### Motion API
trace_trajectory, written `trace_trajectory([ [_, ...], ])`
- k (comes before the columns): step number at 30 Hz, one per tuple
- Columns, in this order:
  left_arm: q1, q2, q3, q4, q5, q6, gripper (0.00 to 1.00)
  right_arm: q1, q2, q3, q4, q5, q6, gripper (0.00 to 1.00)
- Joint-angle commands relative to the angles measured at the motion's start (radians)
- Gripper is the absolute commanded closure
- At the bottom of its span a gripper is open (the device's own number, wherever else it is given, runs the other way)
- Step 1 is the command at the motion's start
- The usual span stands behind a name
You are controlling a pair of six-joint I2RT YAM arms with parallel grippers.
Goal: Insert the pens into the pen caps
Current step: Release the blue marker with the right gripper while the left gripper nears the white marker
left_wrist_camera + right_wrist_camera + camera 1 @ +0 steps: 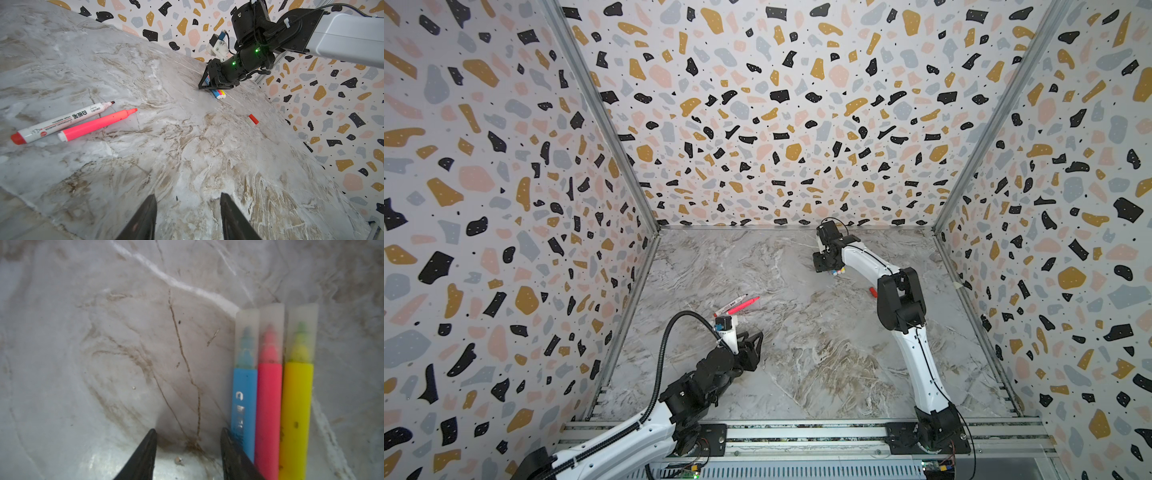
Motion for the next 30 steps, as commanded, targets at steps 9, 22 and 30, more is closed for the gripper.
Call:
trace_trajectory([
  [9, -0.002, -0.008, 0.050, -0.003, -0.039, 0.035, 0.50, 0.051, -0.360, -0.294, 0.200, -0.080, -0.016, 0.44],
  [22, 0.178, 0.286, 0.219, -0.044, 0.076, 0.082, 0.49, 0.046, -0.873, -0.871, 0.486, -0.218, -0.001, 0.37],
  [30, 0.363, 0.528, 0.342, -0.037, 0.158, 0.155, 0.49, 0.023, -1.039, -1.059, 0.523, -0.268, -0.006, 0.34],
])
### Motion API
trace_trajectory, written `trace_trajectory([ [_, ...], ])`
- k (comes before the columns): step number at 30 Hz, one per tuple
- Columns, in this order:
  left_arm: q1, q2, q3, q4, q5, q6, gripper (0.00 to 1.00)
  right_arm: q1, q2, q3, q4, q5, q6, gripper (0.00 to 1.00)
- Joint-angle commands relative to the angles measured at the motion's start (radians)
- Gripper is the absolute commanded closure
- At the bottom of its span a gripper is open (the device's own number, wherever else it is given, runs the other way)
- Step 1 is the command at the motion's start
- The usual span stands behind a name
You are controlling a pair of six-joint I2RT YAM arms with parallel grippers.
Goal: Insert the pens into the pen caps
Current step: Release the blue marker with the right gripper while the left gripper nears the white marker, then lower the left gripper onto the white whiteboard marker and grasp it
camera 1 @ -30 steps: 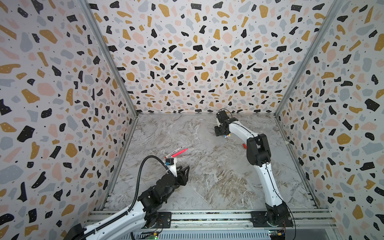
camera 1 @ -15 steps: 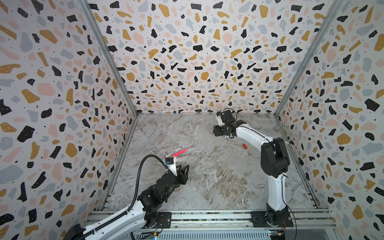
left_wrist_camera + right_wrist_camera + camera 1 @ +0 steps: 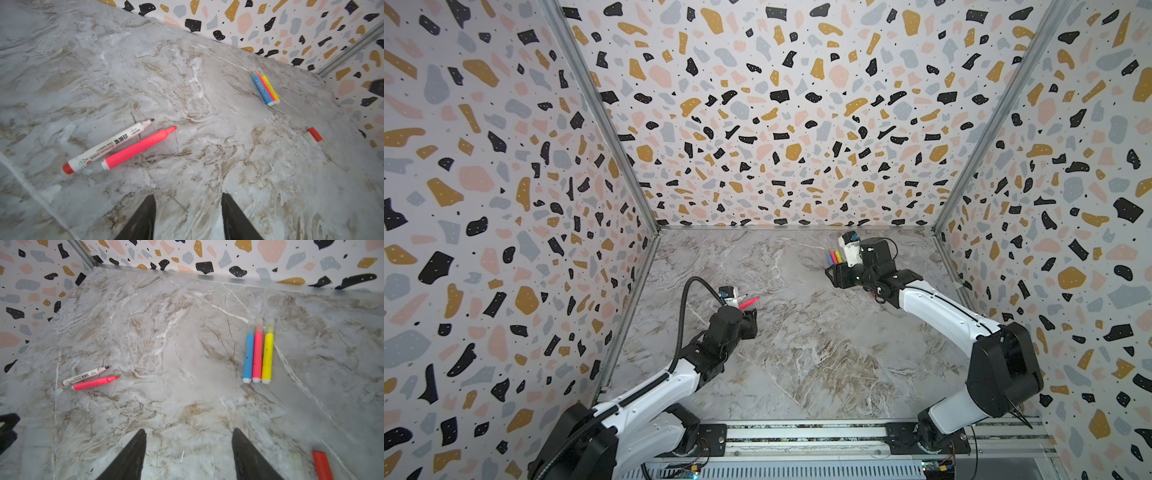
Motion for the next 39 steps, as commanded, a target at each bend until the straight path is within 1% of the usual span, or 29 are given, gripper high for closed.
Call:
trace_trajectory([
  [1, 0.070, 0.077, 0.053, 0.015, 0.055, 0.060, 0.49, 0.001, -0.072, -0.031, 0.041, -0.048, -0.001, 0.34],
  [5, 0.149, 0.178, 0.101, 0.016, 0.102, 0.098, 0.49, 0.002, -0.108, -0.086, 0.067, -0.081, 0.014, 0.33],
  [10, 0.232, 0.277, 0.143, 0.022, 0.121, 0.132, 0.49, 0.002, -0.141, -0.144, 0.103, -0.115, 0.018, 0.33],
  [13, 0.300, 0.330, 0.157, 0.052, 0.195, 0.125, 0.50, 0.002, -0.159, -0.166, 0.114, -0.135, 0.018, 0.33],
  [17, 0.344, 0.401, 0.199, 0.031, 0.185, 0.150, 0.50, 0.001, -0.171, -0.175, 0.116, -0.146, 0.013, 0.33],
  [23, 0.380, 0.482, 0.253, 0.017, 0.195, 0.176, 0.51, 0.002, -0.194, -0.194, 0.128, -0.161, 0.011, 0.33],
  [28, 0.383, 0.548, 0.304, -0.022, 0.221, 0.194, 0.53, 0.002, -0.205, -0.202, 0.129, -0.167, 0.011, 0.33],
  [34, 0.381, 0.549, 0.289, -0.021, 0.255, 0.189, 0.54, 0.002, -0.211, -0.216, 0.147, -0.179, 0.018, 0.33],
  [39, 0.380, 0.546, 0.272, -0.034, 0.259, 0.194, 0.55, 0.002, -0.207, -0.224, 0.164, -0.194, 0.030, 0.33],
])
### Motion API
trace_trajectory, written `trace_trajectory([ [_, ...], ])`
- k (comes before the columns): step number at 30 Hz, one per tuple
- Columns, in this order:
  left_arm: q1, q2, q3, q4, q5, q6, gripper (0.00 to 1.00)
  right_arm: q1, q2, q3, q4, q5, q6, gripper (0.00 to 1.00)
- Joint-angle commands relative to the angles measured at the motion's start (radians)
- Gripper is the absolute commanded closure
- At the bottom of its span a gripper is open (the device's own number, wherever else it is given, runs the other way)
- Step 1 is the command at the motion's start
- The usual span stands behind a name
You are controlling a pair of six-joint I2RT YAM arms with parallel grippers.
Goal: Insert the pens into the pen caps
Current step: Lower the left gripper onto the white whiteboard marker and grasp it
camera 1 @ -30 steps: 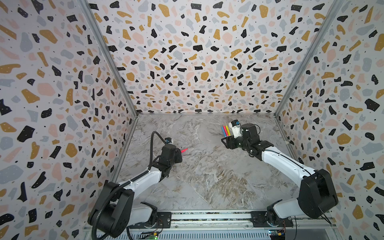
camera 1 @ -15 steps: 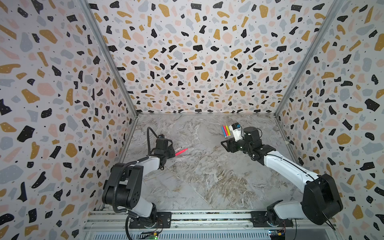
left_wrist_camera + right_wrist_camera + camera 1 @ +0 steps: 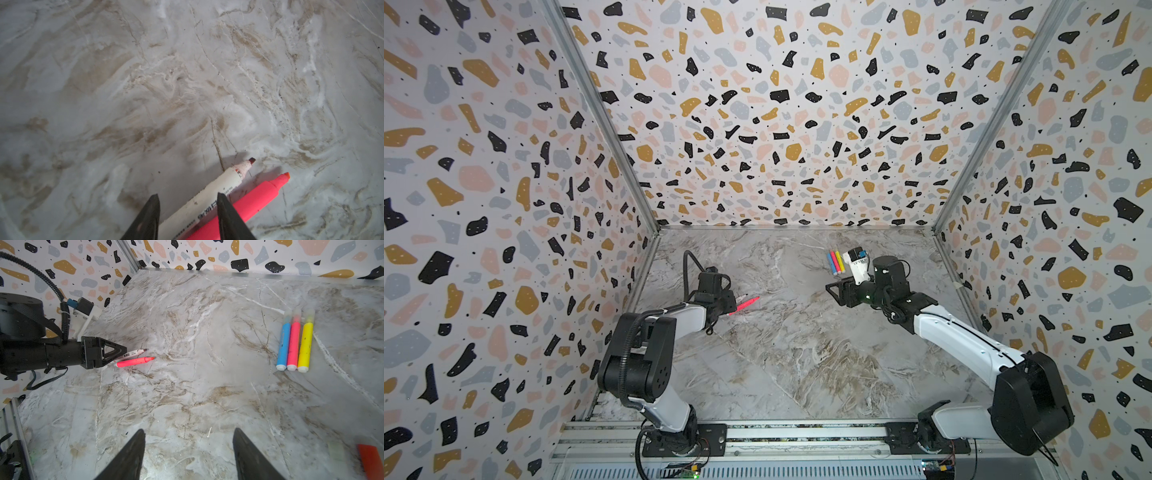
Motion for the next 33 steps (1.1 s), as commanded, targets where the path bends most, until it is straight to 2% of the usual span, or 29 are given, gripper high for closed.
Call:
trace_trajectory([
  [1, 0.001, -0.006, -0.017, -0.003, 0.020, 0.017, 0.55, 0.003, -0.031, -0.004, 0.027, -0.023, 0.016, 0.33],
  [14, -0.035, -0.019, -0.028, -0.021, 0.017, 0.000, 0.57, 0.001, -0.054, -0.032, 0.036, -0.022, 0.027, 0.33],
  [23, -0.056, 0.001, -0.008, -0.063, -0.032, 0.023, 0.57, 0.001, -0.065, -0.041, 0.031, -0.020, 0.031, 0.33],
  [33, -0.057, 0.046, 0.015, -0.085, -0.053, 0.039, 0.73, -0.007, -0.068, -0.045, 0.029, -0.015, 0.038, 0.33],
])
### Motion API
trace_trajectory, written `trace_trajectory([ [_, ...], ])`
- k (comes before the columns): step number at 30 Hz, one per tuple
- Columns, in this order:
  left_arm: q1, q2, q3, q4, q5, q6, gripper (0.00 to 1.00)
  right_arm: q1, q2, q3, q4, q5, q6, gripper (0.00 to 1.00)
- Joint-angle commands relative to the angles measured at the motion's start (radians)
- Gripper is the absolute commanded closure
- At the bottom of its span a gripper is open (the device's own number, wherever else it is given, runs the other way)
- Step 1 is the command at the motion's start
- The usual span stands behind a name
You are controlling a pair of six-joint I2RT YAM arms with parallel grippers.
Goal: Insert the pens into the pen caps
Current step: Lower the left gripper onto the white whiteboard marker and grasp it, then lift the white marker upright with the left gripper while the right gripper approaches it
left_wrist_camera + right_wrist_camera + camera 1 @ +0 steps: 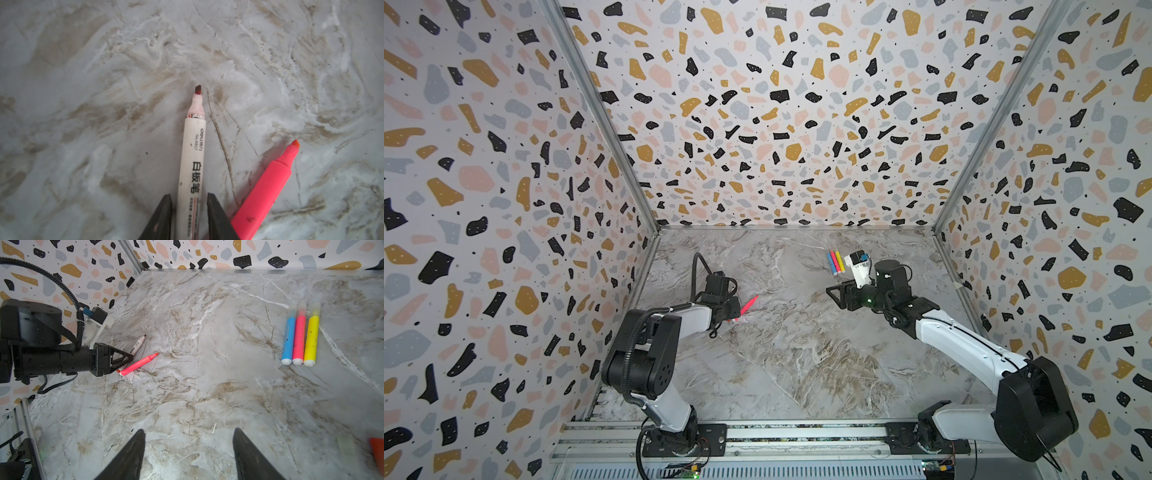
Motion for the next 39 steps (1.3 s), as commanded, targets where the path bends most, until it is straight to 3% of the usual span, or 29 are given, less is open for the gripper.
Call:
trace_trajectory([
  [1, -0.003, 0.020, 0.009, -0.026, -0.011, 0.019, 0.75, -0.007, -0.039, 0.001, 0.004, -0.005, 0.011, 0.33],
  [6, -0.007, -0.004, 0.006, -0.011, 0.069, 0.033, 0.86, -0.008, -0.043, 0.004, 0.000, -0.007, 0.021, 0.33],
  [17, -0.056, -0.341, -0.032, 0.040, 0.151, -0.004, 0.93, -0.015, -0.128, -0.049, 0.074, -0.182, 0.059, 0.33],
  [22, -0.148, -0.512, -0.130, 0.170, 0.263, -0.024, 0.93, -0.014, -0.138, -0.107, 0.224, -0.374, 0.146, 0.33],
  [26, -0.292, -0.625, -0.255, 0.382, 0.314, -0.082, 0.92, 0.001, -0.106, -0.159, 0.403, -0.476, 0.259, 0.32],
  [30, -0.410, -0.661, -0.321, 0.496, 0.273, -0.131, 0.92, 0.046, -0.068, -0.160, 0.475, -0.494, 0.291, 0.32],
  [39, -0.529, -0.642, -0.339, 0.595, 0.247, -0.179, 0.92, 0.121, 0.006, -0.123, 0.531, -0.476, 0.312, 0.32],
])
